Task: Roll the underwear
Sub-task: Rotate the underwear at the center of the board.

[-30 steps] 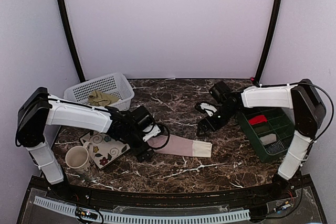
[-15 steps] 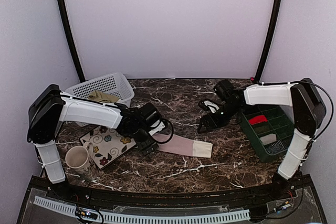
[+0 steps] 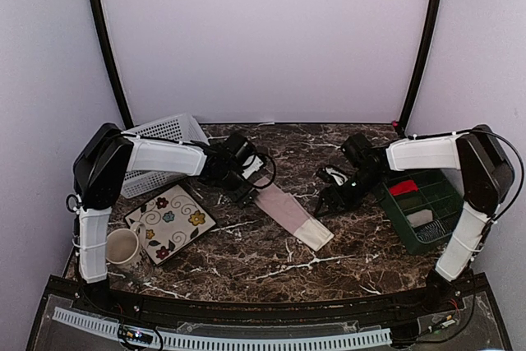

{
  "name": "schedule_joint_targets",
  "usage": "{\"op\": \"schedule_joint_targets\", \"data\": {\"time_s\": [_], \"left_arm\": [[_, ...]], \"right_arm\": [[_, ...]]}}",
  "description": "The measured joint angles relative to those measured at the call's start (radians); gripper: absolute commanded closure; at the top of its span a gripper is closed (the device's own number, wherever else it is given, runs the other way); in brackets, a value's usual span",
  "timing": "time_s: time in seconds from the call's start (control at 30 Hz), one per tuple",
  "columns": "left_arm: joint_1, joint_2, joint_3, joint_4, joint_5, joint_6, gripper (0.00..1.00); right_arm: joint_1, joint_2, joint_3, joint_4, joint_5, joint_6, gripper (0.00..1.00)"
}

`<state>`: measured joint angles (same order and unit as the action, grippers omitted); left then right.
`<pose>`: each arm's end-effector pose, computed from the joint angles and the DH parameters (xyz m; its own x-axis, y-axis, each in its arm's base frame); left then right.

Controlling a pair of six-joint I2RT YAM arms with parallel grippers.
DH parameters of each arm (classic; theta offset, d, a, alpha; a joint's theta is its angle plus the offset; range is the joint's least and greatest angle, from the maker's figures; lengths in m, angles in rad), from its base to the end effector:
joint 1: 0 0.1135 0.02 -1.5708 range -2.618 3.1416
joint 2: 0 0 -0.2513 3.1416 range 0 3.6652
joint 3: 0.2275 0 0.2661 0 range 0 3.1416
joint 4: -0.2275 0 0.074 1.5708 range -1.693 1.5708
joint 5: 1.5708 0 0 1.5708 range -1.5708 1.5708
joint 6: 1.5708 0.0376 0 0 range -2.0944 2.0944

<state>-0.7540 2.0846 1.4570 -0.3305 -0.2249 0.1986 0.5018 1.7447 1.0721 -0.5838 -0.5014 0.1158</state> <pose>0.3354 -0.3035 0.1382 -0.4714 0.7066 -0.5278 0.6802 0.6722 0.2923 0.2865 0.1778 0.1447 -0.8920 -0.3738 -0.2544 -0.4521 0.7455 0.4898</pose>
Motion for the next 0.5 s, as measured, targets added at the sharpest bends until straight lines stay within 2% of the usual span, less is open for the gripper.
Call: {"op": "schedule_joint_targets", "data": {"time_s": [0.17,0.27,0.5], "left_arm": [[0.023,-0.027,-0.009,0.015,0.051,-0.005,0.01],[0.022,-0.083,-0.037,0.016,0.073,-0.018,0.01],[0.021,-0.243,-0.105,0.017,0.093,-0.054,0.01]], "right_arm": [[0.0,0.002,-0.029,0.03,-0.037,0.05,0.39],[0.0,0.013,-0.042,0.046,-0.048,0.079,0.47],[0.0,0.019,-0.113,0.113,-0.082,0.138,0.59]]}}
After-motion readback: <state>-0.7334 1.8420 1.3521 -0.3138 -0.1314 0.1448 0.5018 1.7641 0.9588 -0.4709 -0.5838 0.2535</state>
